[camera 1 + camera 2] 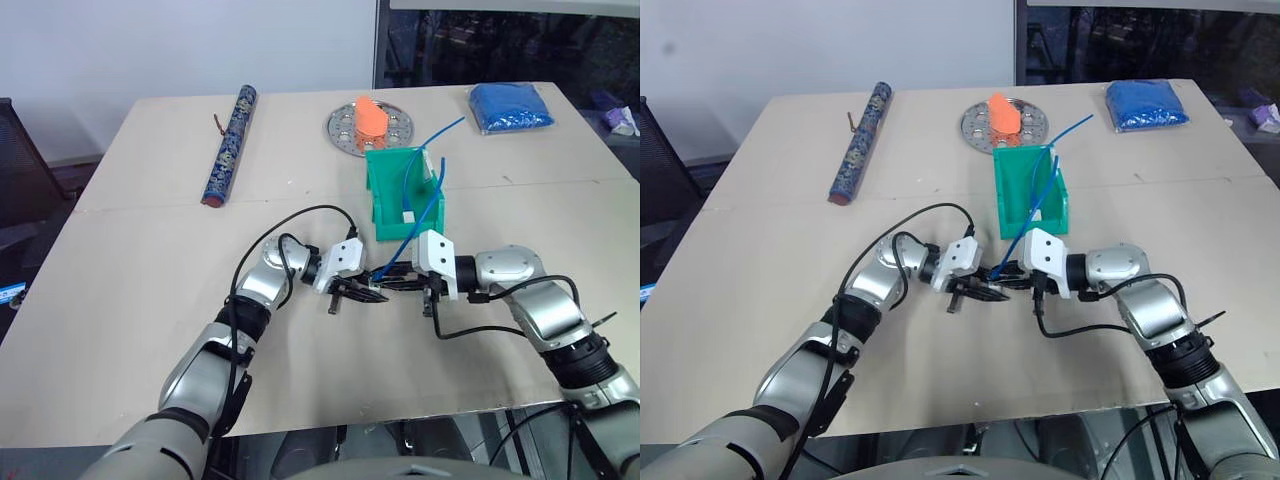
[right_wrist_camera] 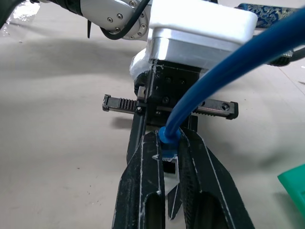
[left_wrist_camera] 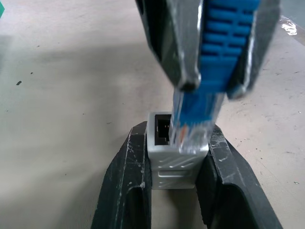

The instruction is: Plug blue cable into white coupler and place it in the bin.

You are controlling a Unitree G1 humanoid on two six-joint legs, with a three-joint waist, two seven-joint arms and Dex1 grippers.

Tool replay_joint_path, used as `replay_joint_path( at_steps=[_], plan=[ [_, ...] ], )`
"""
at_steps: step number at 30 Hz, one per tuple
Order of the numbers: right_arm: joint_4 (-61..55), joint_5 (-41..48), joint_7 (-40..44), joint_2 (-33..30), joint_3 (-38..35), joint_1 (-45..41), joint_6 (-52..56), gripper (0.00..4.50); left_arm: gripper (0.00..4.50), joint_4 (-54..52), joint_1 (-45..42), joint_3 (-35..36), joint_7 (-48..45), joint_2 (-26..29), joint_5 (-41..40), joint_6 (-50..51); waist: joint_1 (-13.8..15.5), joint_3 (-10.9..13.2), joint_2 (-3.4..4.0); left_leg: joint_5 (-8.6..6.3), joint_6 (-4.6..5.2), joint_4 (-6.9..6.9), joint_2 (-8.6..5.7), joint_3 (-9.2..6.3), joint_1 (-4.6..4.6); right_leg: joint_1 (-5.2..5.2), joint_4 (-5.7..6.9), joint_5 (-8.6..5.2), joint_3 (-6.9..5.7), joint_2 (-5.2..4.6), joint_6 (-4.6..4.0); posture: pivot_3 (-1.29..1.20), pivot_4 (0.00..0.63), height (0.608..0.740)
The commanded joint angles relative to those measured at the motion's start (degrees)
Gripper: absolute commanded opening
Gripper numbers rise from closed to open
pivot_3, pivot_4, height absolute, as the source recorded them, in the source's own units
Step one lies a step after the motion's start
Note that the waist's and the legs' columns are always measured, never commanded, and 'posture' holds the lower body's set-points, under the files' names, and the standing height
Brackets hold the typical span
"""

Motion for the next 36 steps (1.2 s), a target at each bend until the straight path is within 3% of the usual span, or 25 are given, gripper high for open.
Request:
replay_joint_path(
  at_steps=[1,19,36],
  plan=[
    [0.9,-2.6,-0.1,-1.4,2.7,1.3,5.1,0.0,0.6,0.0,0.0,-0.3,0.1,-0.8,0.8,0.1,0.0,-0.1,-0.04,-0.01,0.01,0.0,0.0,0.0,0.01,0.01,0.0,0.0,0.01,0.0,0.0,0.0,0.15,0.74],
    [-1.9,-1.3,-0.6,-3.5,0.6,3.2,9.2,0.0,0.6,0.3,0.1,-0.1,0.4,-1.3,1.3,-0.1,0.5,-0.2,-0.06,-0.02,0.03,0.0,0.0,0.0,0.15,0.15,-0.01,0.0,0.01,-0.01,0.01,0.0,0.15,0.74],
    [-4.3,-0.8,0.3,-2.6,4.2,1.8,15.9,0.0,0.6,0.2,-0.2,0.0,0.6,-1.9,1.6,0.2,0.6,-0.3,-0.08,-0.03,0.04,-0.01,0.02,0.0,0.17,0.15,-0.01,-0.01,0.01,0.01,0.01,0.0,0.15,0.74]
  ],
)
